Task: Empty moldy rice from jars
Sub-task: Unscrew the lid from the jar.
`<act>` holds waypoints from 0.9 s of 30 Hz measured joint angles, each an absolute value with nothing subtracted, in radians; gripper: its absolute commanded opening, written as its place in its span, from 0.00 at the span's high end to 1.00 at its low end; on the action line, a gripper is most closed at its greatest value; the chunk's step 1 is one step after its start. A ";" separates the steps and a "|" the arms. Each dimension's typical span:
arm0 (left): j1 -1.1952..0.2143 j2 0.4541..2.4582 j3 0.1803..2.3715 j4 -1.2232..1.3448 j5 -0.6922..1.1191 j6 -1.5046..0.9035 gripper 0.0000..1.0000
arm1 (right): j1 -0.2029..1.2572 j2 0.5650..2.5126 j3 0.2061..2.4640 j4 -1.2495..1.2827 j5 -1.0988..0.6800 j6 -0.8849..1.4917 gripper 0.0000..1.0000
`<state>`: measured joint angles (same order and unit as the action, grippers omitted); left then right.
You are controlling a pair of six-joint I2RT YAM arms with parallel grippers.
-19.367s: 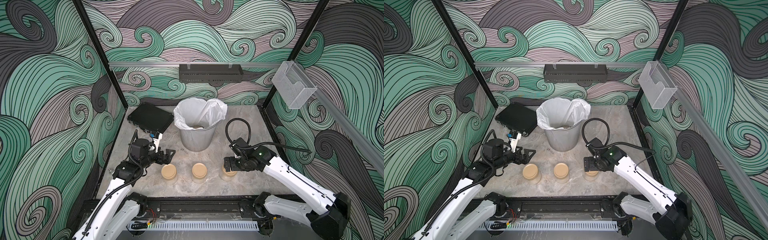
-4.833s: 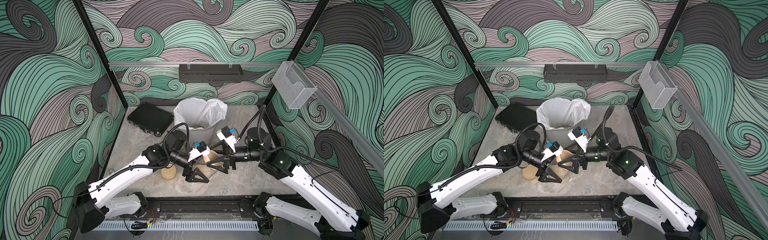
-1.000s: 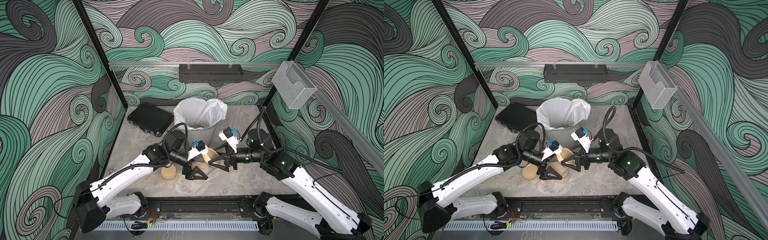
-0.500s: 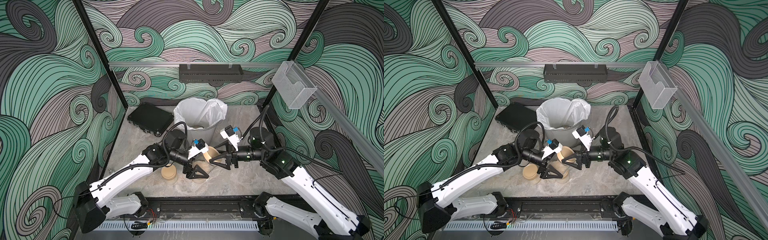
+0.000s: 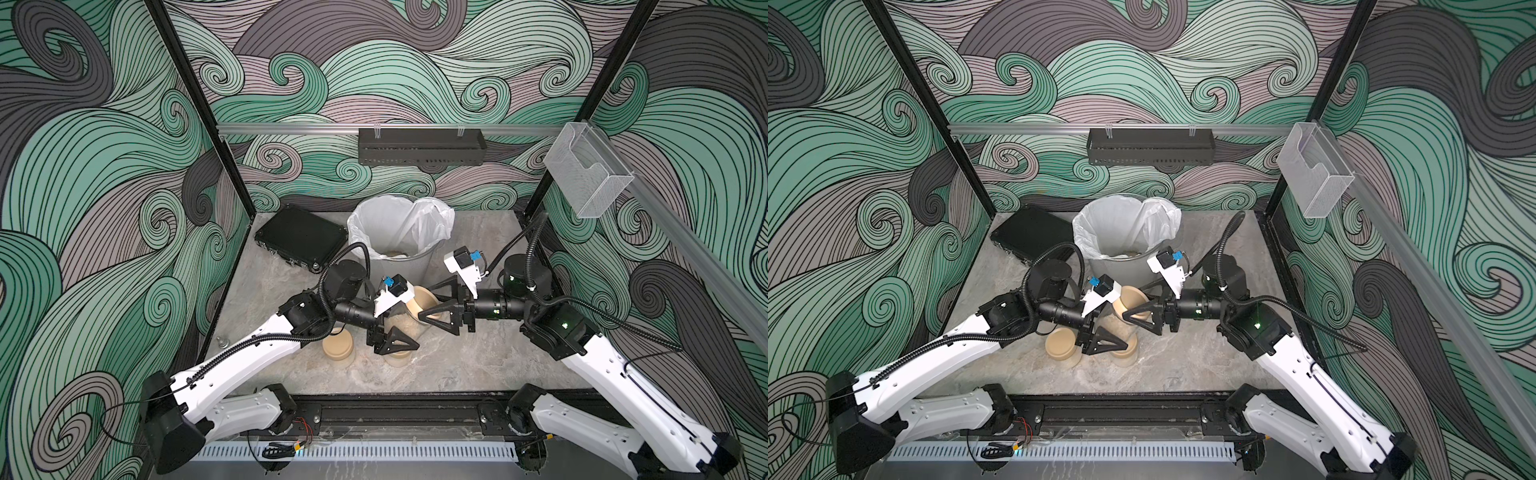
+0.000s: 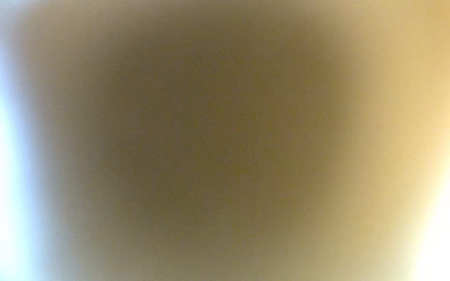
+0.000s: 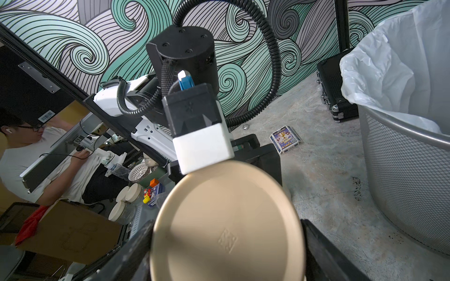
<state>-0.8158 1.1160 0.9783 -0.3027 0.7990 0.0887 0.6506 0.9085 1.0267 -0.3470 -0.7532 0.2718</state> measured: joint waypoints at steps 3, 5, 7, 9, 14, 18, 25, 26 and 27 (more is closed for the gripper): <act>-0.819 1.116 0.968 -0.287 0.795 0.088 0.70 | 0.650 0.896 1.016 -0.340 -0.741 0.281 0.35; -0.821 1.116 0.965 -0.277 0.793 0.088 0.69 | 0.650 0.884 1.003 -0.326 -0.733 0.297 0.36; -0.821 1.116 0.964 -0.270 0.791 0.088 0.69 | 0.647 0.874 0.993 -0.304 -0.730 0.310 0.36; -0.821 1.116 0.964 -0.265 0.789 0.088 0.70 | 0.645 0.865 0.983 -0.283 -0.722 0.324 0.36; -0.821 1.116 0.964 -0.260 0.781 0.086 0.70 | 0.636 0.850 0.957 -0.233 -0.714 0.361 0.37; -0.821 1.116 0.964 -0.260 0.776 0.086 0.70 | 0.634 0.844 0.939 -0.202 -0.712 0.387 0.37; -0.820 1.116 0.964 -0.247 0.769 0.080 0.70 | 0.632 0.842 0.910 -0.136 -0.715 0.446 0.38; -0.819 1.116 0.964 -0.246 0.768 0.078 0.70 | 0.631 0.842 0.905 -0.124 -0.715 0.453 0.38; -0.818 1.116 0.964 -0.245 0.767 0.075 0.70 | 0.630 0.842 0.901 -0.115 -0.714 0.458 0.38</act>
<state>-0.8185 1.1164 0.9642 -0.2447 0.7670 0.0750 0.6300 0.8425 0.9012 -0.1146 -0.7143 0.4583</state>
